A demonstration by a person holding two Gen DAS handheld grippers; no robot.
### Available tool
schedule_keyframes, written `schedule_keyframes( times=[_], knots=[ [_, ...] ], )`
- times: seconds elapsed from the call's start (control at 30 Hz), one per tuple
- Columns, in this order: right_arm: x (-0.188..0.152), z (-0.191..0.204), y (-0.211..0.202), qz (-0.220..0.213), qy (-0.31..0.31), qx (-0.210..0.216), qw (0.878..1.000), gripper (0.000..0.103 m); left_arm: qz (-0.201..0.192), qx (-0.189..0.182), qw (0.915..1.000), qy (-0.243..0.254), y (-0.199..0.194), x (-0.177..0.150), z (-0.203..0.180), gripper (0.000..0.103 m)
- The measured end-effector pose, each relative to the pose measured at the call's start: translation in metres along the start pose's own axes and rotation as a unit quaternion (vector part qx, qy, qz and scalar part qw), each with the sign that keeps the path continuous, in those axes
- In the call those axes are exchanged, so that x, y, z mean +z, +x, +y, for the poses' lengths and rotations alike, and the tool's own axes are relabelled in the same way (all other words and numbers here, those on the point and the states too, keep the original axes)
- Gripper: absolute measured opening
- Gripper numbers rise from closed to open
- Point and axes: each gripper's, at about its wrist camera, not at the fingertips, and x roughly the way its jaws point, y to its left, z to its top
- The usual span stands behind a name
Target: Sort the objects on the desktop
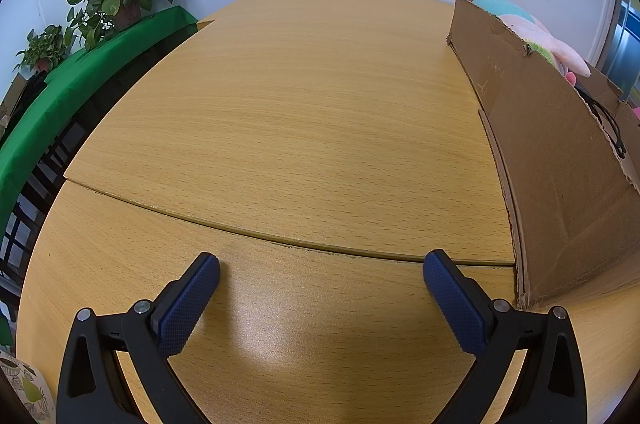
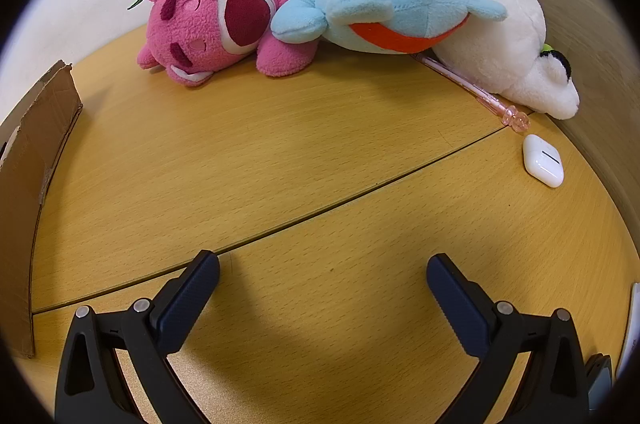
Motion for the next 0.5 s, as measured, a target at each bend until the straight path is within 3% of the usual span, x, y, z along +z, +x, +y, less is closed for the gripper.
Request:
schedule_keyframes(
  times=[0.5],
  knots=[
    [-0.0011, 0.0000, -0.0001, 0.000, 0.001, 0.000, 1.000, 0.103, 0.000, 0.000, 1.0000, -0.001, 0.0005, -0.0008, -0.0010, 0.103]
  ],
)
